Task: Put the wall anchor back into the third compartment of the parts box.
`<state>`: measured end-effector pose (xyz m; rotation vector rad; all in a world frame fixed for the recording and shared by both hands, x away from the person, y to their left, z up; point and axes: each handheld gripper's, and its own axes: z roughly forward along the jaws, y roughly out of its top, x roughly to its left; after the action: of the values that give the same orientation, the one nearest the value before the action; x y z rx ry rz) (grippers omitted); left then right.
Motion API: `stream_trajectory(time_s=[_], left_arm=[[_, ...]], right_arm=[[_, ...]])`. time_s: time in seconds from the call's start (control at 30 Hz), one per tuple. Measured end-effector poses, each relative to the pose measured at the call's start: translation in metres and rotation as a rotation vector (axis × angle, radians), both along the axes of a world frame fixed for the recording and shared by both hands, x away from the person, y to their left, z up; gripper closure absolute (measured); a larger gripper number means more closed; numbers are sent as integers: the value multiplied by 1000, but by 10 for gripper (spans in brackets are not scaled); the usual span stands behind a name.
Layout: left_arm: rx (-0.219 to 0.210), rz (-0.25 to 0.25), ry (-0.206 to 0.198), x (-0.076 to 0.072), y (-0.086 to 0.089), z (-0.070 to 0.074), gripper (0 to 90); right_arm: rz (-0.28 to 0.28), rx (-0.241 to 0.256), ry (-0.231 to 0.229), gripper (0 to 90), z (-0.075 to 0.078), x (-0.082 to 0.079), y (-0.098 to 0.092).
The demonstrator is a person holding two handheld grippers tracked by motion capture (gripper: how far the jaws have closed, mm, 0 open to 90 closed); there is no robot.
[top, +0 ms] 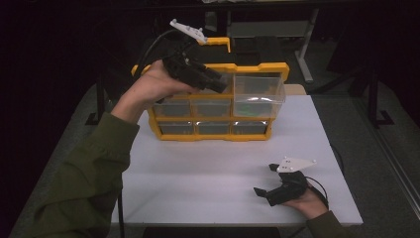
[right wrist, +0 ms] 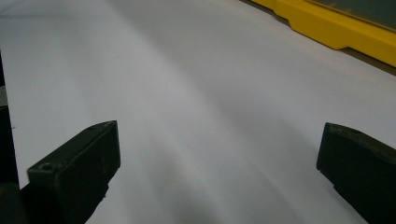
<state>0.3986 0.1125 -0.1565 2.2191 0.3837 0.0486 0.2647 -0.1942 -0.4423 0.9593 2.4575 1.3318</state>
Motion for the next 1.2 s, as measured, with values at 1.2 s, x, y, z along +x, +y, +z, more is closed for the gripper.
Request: stream_trajectory(time_s=[1.2], left_arm=[[-53,194,-75,-60,106,-151,144]], right_arm=[[-8,-13,5,0,-1,1,2]])
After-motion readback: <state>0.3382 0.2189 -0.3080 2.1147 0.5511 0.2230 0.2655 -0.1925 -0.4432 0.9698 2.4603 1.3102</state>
